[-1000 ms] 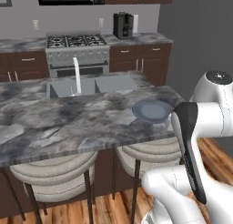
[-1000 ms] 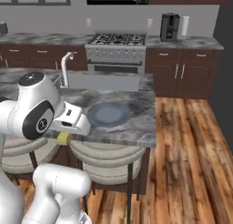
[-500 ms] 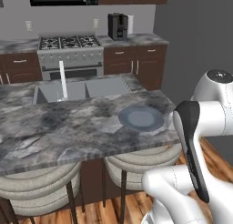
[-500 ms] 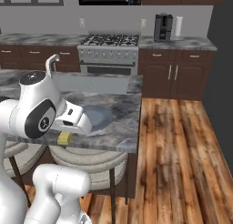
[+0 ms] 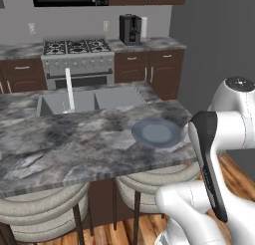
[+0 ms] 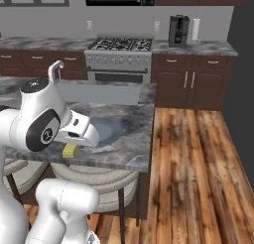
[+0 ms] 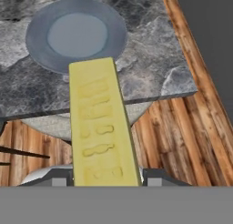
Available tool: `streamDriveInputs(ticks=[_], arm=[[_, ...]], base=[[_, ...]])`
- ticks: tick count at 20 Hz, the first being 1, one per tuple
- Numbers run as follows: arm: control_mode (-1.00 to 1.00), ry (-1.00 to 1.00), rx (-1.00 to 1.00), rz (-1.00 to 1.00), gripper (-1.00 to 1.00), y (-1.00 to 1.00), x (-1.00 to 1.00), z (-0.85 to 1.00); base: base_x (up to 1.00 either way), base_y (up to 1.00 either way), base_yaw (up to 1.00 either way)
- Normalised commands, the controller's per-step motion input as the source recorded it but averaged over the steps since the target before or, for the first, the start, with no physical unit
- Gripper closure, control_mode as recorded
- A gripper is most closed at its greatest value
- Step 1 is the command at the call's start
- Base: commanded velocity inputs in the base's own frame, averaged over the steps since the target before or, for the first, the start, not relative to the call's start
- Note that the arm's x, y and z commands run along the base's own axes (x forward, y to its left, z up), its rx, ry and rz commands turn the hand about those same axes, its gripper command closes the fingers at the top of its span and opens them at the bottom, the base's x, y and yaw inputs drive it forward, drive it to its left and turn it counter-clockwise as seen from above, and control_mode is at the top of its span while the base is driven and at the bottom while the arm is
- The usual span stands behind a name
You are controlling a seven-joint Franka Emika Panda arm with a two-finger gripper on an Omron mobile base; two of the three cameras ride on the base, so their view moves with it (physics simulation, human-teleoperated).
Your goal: Retrieve the butter from the fridge and place it on a plate on the dining table. Then retrieve the butter knife by the fridge and place it near the plate.
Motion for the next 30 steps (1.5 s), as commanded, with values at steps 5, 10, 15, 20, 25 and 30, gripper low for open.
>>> streamDriveInputs(ticks=[5,10,15,20,25,30], arm=[[1.0,0.0,0.0,0.0,1.0,0.0,0.0,0.0],[-1.0,0.04,0.0,0.0,1.0,0.0,0.55,0.0],[-1.0,0.07,-0.01,0.0,1.0,0.19,0.9,-0.03],[-1.0,0.01,0.0,0.04,1.0,0.09,1.0,-0.15],[-1.0,0.0,0.0,0.06,1.0,0.0,0.74,-0.17],[-1.0,0.0,0.0,0.11,1.0,0.05,0.57,-0.25]], base=[[0.59,0.13,0.0],[0.0,0.0,0.0],[0.0,0.0,0.0],[0.0,0.0,0.0],[0.0,0.0,0.0],[0.0,0.0,0.0]])
